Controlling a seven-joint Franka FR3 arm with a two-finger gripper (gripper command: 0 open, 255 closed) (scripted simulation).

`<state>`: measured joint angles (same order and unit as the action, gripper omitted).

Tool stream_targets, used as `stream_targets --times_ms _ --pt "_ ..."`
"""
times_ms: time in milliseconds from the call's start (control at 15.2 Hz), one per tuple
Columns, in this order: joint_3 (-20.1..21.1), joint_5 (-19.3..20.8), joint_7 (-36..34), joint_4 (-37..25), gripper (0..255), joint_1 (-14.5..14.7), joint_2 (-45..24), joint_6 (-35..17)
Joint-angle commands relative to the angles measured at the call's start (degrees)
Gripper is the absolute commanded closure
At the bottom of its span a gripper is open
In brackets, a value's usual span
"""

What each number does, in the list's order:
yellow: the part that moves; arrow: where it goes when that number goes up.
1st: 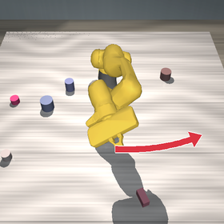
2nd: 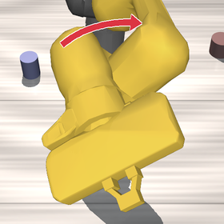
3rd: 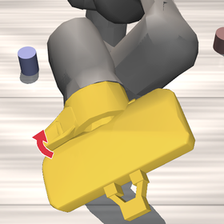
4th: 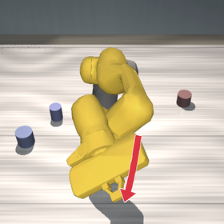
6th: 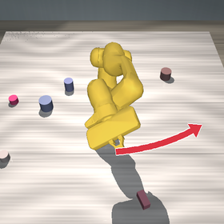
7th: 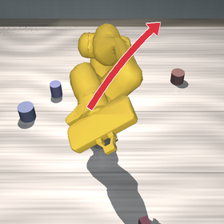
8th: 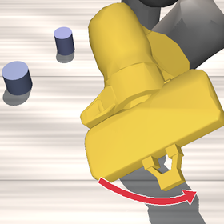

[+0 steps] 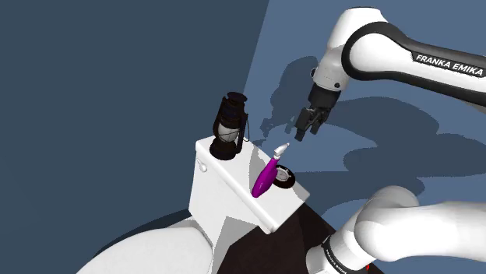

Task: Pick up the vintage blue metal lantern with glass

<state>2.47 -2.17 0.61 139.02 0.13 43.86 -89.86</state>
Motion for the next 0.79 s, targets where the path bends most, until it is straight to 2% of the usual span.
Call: stream_targets --times_ms 0,330,726 --pt "0.0 0.0 0.0 0.0 0 0.0 0.0 0.0" --pt "1.2 -0.6 -1.8 -7.7 0 -0.3 -12.5 -4.2" --pt "2.2 -0.5 -4.0 -19.3 0 -0.6 -27.0 -6.6"
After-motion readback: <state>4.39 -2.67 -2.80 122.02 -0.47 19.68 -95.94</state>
